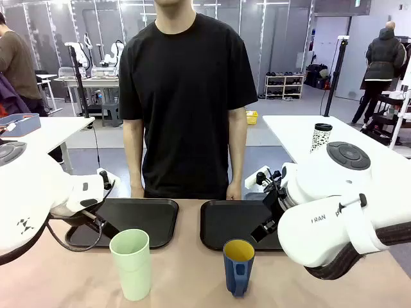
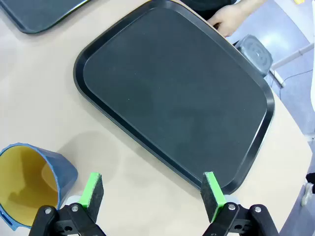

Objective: Sort and store the cups by type.
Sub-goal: Pick up the Reusable plastic cup.

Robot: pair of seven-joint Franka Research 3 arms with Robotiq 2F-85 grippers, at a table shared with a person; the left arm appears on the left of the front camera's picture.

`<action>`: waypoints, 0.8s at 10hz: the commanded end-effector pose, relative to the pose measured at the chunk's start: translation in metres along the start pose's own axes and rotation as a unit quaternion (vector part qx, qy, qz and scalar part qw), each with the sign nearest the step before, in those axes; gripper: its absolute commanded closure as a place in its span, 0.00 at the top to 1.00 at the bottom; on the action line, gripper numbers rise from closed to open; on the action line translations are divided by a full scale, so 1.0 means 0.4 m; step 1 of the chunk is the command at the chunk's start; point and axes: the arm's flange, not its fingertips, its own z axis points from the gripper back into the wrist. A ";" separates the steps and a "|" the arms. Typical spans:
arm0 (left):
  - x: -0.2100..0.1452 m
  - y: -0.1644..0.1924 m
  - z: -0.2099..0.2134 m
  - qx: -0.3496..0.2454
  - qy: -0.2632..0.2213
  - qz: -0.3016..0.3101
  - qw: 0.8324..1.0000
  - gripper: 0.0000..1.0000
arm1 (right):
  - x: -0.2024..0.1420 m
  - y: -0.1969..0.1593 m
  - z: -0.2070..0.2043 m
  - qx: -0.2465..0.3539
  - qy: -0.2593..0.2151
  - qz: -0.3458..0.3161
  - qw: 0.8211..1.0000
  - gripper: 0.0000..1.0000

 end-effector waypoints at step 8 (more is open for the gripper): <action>0.000 -0.001 0.000 0.000 0.000 0.000 1.000 1.00 | 0.000 0.000 0.000 0.000 0.000 0.000 1.000 1.00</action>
